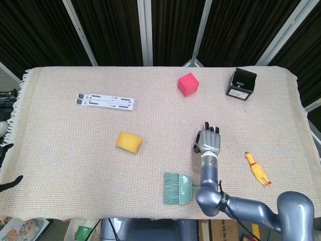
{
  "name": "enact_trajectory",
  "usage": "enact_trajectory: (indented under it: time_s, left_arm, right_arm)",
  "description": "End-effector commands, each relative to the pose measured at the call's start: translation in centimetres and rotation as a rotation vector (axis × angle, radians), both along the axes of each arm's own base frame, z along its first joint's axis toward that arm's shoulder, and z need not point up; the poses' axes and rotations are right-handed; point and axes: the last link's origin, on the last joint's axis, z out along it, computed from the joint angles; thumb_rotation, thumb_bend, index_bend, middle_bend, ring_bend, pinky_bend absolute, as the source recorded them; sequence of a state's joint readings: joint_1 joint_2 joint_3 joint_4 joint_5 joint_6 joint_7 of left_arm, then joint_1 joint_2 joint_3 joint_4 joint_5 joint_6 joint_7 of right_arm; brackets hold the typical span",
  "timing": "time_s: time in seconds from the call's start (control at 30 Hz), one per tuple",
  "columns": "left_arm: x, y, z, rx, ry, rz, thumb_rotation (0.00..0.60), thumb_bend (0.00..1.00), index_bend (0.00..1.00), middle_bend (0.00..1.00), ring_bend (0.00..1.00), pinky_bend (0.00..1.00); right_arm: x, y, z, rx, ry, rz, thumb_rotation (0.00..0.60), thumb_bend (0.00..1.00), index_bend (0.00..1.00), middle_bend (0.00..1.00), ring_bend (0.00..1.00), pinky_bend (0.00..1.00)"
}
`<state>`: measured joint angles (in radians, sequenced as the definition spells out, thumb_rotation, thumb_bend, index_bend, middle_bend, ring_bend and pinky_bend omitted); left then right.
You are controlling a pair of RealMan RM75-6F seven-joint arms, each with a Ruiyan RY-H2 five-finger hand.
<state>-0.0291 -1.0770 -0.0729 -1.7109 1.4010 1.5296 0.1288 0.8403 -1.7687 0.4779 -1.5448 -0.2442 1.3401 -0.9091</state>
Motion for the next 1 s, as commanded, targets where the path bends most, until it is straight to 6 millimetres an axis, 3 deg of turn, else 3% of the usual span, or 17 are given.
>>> enact_trajectory:
  time_s: [0.03,0.63,1.0]
  left_arm:
    - [0.0,0.0,0.0,0.000,0.000,0.000,0.600,0.24,0.17,0.00,0.00,0.00]
    - [0.1,0.0,-0.2,-0.002,0.005,0.002,0.600,0.24,0.17,0.00,0.00,0.00]
    - [0.1,0.0,-0.2,-0.003,0.007,0.004,0.600,0.24,0.17,0.00,0.00,0.00]
  right_arm:
    - [-0.2,0.0,0.7,-0.015,-0.043,0.001,0.600,0.42,0.63,0.08,0.14,0.01]
    - [-3.9,0.5,2.8,-0.131,-0.638,-0.036,0.600,0.43,0.66,0.09,0.14,0.00]
    - [-6.7,1.1,2.2,-0.257,-0.775,0.095,0.600,0.43,0.68,0.10,0.14,0.00]
